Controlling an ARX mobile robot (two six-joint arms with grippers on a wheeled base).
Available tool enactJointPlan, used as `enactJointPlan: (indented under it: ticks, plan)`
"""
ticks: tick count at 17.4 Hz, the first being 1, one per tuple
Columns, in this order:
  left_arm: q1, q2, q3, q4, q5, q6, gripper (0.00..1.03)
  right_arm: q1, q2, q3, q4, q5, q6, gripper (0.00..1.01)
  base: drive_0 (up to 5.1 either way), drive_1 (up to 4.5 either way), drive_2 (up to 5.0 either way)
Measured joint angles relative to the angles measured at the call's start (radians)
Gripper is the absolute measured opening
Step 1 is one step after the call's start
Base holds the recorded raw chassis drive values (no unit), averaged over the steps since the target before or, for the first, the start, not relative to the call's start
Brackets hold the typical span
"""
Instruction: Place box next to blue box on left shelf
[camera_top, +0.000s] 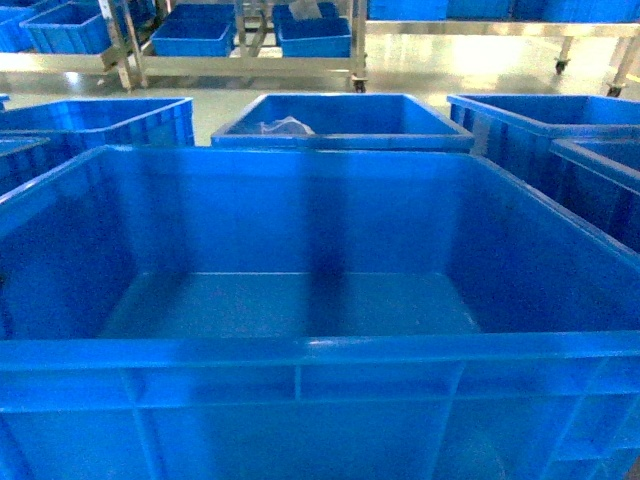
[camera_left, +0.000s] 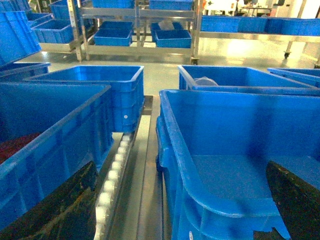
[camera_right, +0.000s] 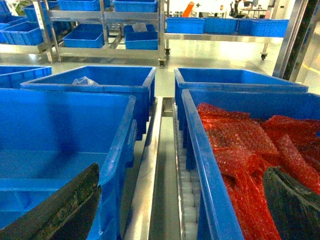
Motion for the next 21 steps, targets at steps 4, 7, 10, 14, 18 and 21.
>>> enactJointPlan:
  ticks: [4, 7, 10, 14, 18, 21]
  plan:
    - [0.000, 0.000, 0.000, 0.000, 0.000, 0.000, 0.98, 0.000, 0.000, 0.000, 0.000, 0.000, 0.000, 0.98, 0.0, 0.00, 0.0]
    - [0.000, 0.000, 0.000, 0.000, 0.000, 0.000, 0.98, 0.000, 0.000, 0.000, 0.000, 0.000, 0.000, 0.98, 0.0, 0.00, 0.0]
    - [0.000, 0.000, 0.000, 0.000, 0.000, 0.000, 0.98, 0.000, 0.000, 0.000, 0.000, 0.000, 0.000, 0.98, 0.0, 0.00, 0.0]
    - [0.000, 0.000, 0.000, 0.000, 0.000, 0.000, 0.98, 0.000, 0.000, 0.000, 0.000, 0.000, 0.000, 0.98, 0.0, 0.00, 0.0]
    - [0.000, 0.000, 0.000, 0.000, 0.000, 0.000, 0.98, 0.000, 0.000, 0.000, 0.000, 0.000, 0.000, 0.98, 0.0, 0.00, 0.0]
    - [0.000, 0.000, 0.000, 0.000, 0.000, 0.000, 0.98, 0.000, 0.000, 0.000, 0.000, 0.000, 0.000, 0.98, 0.0, 0.00, 0.0]
